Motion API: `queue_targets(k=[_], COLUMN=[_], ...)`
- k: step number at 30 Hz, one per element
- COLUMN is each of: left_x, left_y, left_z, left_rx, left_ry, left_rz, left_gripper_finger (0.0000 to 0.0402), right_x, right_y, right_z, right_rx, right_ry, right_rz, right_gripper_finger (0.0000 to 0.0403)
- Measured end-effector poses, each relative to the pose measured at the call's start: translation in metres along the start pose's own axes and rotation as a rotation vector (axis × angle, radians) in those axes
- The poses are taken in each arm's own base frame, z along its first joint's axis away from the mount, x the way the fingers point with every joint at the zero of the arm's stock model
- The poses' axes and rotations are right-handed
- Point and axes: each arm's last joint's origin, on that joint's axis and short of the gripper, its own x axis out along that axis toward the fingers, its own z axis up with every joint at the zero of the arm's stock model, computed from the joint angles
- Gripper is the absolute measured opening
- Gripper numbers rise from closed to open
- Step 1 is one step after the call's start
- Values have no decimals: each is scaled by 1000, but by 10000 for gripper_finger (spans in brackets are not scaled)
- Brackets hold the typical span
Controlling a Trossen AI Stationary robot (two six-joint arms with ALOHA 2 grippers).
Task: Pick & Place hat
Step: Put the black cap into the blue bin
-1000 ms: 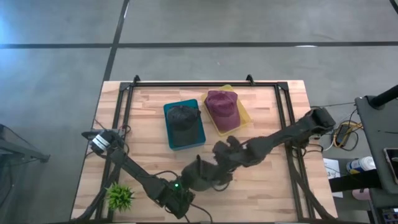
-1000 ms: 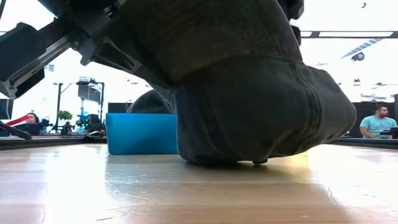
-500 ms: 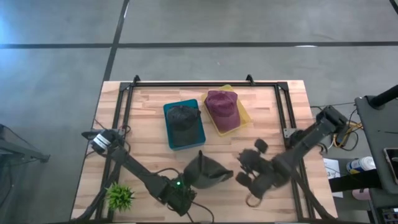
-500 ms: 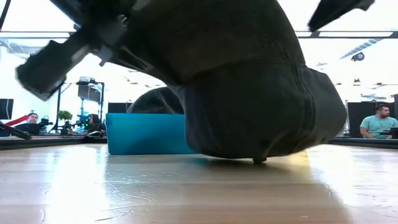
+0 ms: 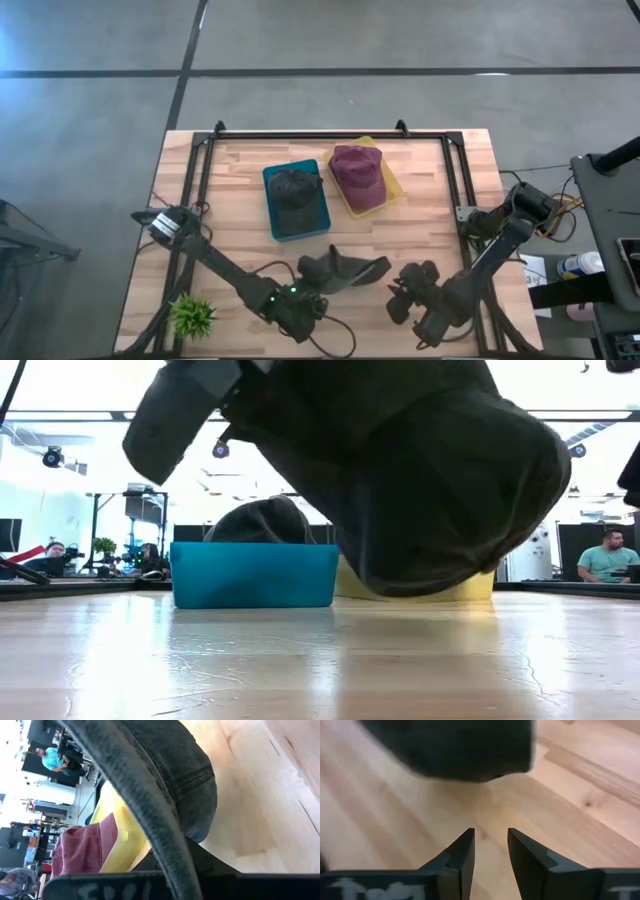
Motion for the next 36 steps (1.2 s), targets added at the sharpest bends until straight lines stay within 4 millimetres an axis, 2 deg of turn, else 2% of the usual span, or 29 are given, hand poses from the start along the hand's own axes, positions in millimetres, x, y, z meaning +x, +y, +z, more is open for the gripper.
queue_targets(k=[6, 12, 15, 19, 24, 30, 36], left_x=[4, 8, 10, 6, -14, -60, -101], left_y=[8, 24, 39, 73, 125, 190, 248], left_z=[7, 17, 22, 32, 49, 62, 56], left_rx=[-21, -159, -252, -386, -517, -690, -902], left_ry=[-27, -64, -63, -65, -185, -493, -871], left_rz=[96, 230, 322, 431, 407, 257, 142], left_gripper_finger=[10, 10, 10, 10, 10, 10, 10], right_x=[12, 5, 1, -5, -16, -47, -90], right_y=[-12, -12, -10, -7, -10, -21, -31], right_z=[-13, -12, -8, -2, 12, 45, 84], right_rx=[-6, 0, 19, 41, 120, 155, 83], right_ry=[-69, -58, -70, -144, -299, -521, -743], right_rz=[-33, -15, 7, 45, 119, 245, 290], right_gripper_finger=[114, 110, 107, 103, 96, 86, 83])
